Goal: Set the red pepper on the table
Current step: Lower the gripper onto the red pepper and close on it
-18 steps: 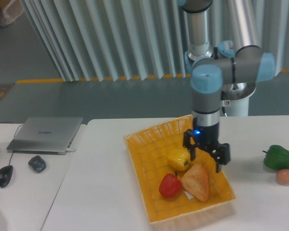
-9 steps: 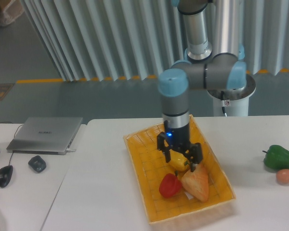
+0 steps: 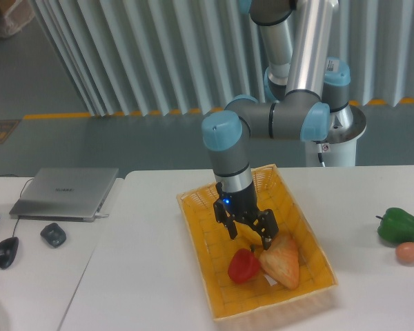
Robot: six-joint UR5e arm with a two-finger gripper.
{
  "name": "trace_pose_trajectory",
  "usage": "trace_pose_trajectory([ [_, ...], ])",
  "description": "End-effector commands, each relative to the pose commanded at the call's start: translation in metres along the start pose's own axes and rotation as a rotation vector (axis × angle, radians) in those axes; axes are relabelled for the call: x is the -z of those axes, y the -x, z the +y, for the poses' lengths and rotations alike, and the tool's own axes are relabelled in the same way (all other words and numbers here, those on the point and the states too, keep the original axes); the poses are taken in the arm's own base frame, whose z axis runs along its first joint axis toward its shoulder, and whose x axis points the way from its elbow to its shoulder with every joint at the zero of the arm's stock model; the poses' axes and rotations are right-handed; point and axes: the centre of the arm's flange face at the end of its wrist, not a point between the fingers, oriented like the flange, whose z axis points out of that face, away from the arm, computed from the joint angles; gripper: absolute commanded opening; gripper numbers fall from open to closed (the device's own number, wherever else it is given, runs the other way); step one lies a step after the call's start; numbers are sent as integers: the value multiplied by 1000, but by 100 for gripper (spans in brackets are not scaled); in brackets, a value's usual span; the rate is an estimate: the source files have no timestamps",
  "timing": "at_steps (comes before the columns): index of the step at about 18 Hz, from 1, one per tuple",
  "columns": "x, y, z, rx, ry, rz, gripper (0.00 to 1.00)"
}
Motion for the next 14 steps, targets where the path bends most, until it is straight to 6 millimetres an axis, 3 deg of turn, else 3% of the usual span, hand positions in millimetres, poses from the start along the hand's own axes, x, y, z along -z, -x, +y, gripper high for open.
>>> trace_pose_trajectory([
  [7, -25, -15, -9, -21, 26, 19, 100],
  [14, -30, -22, -13, -17, 28, 23, 100],
])
